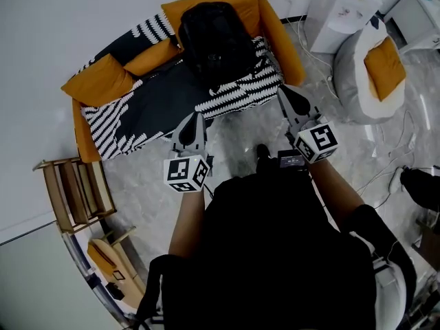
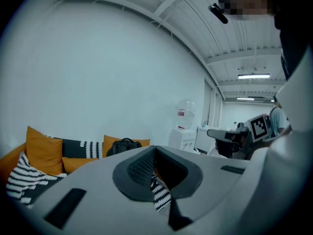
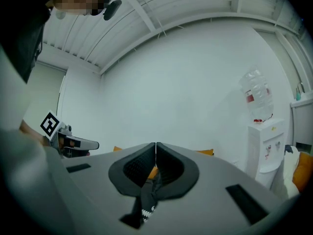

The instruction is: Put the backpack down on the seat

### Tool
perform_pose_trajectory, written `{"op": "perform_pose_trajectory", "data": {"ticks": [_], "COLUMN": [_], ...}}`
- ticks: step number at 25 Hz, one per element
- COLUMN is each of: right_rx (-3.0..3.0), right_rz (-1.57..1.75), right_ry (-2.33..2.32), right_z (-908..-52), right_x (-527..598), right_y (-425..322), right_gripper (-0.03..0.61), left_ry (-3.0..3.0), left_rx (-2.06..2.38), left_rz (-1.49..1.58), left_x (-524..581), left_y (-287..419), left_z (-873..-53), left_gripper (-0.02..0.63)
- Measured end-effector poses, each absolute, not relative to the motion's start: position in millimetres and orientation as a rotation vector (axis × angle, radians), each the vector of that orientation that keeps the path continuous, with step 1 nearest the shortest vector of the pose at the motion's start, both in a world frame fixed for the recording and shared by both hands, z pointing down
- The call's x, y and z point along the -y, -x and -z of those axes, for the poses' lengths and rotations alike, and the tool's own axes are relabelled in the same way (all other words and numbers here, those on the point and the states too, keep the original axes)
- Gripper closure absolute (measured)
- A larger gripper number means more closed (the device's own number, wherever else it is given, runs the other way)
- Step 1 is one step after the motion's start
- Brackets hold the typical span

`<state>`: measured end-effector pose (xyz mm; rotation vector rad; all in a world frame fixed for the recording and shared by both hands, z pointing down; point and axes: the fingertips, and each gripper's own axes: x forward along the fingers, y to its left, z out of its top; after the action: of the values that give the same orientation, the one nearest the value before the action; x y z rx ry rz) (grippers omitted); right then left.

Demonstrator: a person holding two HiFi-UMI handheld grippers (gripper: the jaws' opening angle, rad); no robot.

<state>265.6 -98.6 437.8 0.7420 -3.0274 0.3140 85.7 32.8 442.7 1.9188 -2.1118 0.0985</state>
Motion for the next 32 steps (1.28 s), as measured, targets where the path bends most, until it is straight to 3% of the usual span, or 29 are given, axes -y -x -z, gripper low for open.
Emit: {"op": "perform_pose_trajectory", "data": {"ticks": [20, 32], "right_rx": [2.911, 2.946], "right_rz": [-0.282, -0.259], "right_ry": [-0.624, -0.461], "right_z": [-451, -439], "right_x": [-75, -65], "right_y": [-244, -256], "right_gripper": [0.546, 0.546], "left_ry": [-1.743, -1.719], "left_rx": [2.177, 2.201], "left_rz": [-0.084, -0.039], "left_x": [-242, -228], "left_y": [-55, -78], "left_z": [-479, -452], "left_gripper": [0.597, 0.597]}}
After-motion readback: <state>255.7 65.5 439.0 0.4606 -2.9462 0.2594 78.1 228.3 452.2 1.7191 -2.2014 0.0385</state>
